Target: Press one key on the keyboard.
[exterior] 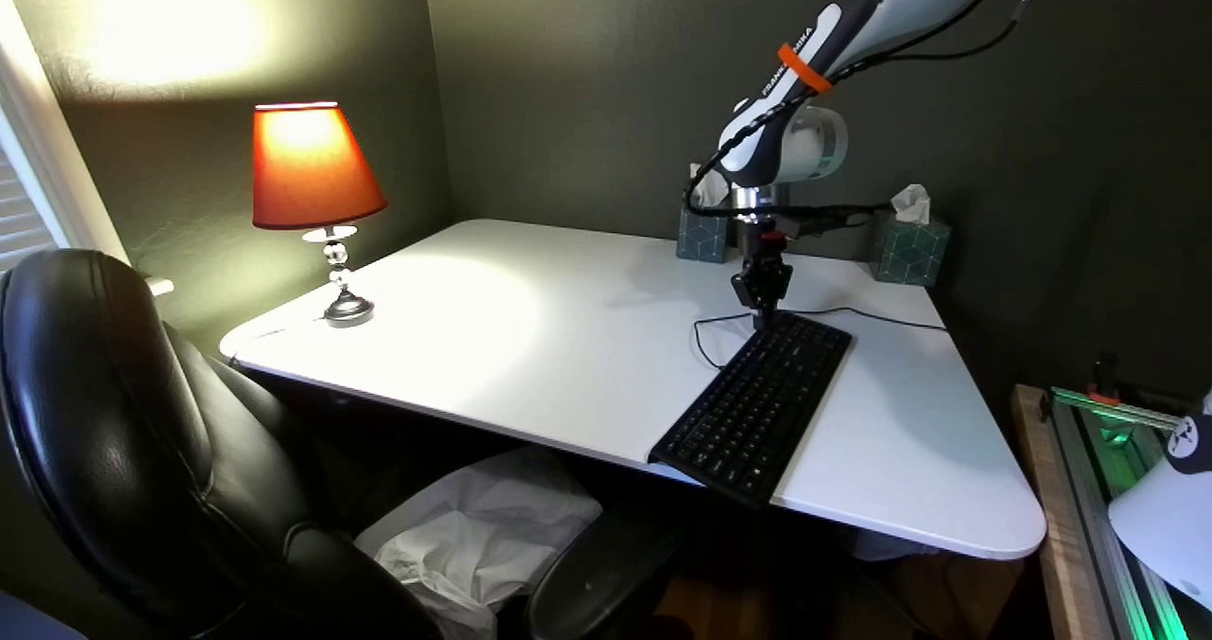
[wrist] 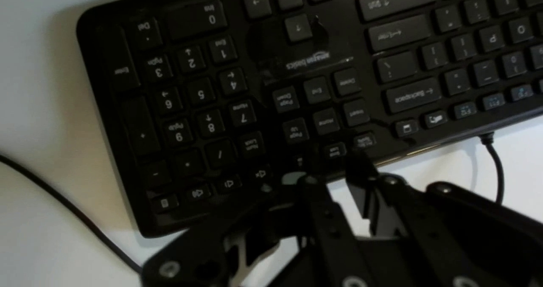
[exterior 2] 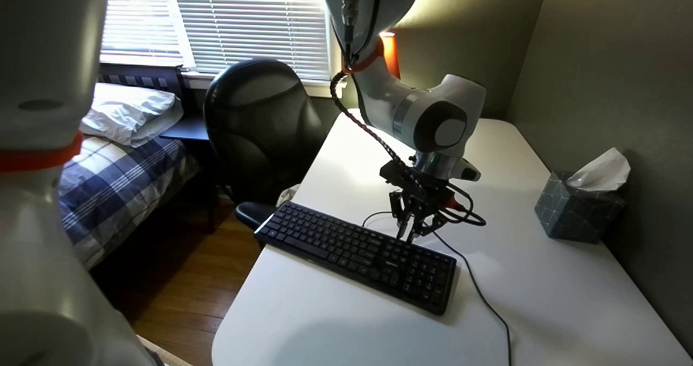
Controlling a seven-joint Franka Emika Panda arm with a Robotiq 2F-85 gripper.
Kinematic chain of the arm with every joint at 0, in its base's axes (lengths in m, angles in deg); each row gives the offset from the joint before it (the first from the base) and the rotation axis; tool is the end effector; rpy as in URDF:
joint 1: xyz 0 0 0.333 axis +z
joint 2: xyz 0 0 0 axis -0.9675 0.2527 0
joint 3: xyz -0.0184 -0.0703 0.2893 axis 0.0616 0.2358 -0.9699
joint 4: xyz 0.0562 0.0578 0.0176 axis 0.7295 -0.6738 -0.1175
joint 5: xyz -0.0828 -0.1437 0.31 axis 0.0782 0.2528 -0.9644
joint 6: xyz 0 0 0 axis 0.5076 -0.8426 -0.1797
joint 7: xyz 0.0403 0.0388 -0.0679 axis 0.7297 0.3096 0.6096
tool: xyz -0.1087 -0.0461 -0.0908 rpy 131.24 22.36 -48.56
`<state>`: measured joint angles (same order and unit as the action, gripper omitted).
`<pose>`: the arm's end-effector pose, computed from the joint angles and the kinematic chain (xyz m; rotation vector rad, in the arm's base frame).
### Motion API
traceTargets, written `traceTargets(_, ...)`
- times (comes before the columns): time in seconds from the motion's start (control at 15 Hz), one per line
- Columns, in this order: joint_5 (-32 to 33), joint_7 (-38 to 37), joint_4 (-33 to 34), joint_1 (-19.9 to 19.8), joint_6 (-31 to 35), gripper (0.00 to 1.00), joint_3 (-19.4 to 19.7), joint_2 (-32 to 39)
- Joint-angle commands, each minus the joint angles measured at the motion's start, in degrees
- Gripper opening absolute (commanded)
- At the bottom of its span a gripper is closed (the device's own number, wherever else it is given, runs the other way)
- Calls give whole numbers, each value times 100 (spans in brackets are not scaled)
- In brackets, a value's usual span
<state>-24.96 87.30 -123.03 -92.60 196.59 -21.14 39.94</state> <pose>0.4623 -0.2108 0.1580 -2.9761 0.4793 0.3211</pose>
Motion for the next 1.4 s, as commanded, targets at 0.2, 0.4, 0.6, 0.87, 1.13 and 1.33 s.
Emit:
traceTargets(0.2,202,212,-594,120,455,78,-27,-589)
traceTargets(0.4,326,254,-940,203,781,99,-5,-925)
traceTargets(0.6,619,139,-1284,308,1074,100,83,-1310)
traceTargets(0.87,1002,10,-1667,389,1265,100,190,-1857)
traceTargets(1.13,1367,-89,-1969,442,1229,100,243,-2372)
traceTargets(1.33,1209,62,-1727,416,1111,100,224,-2179)
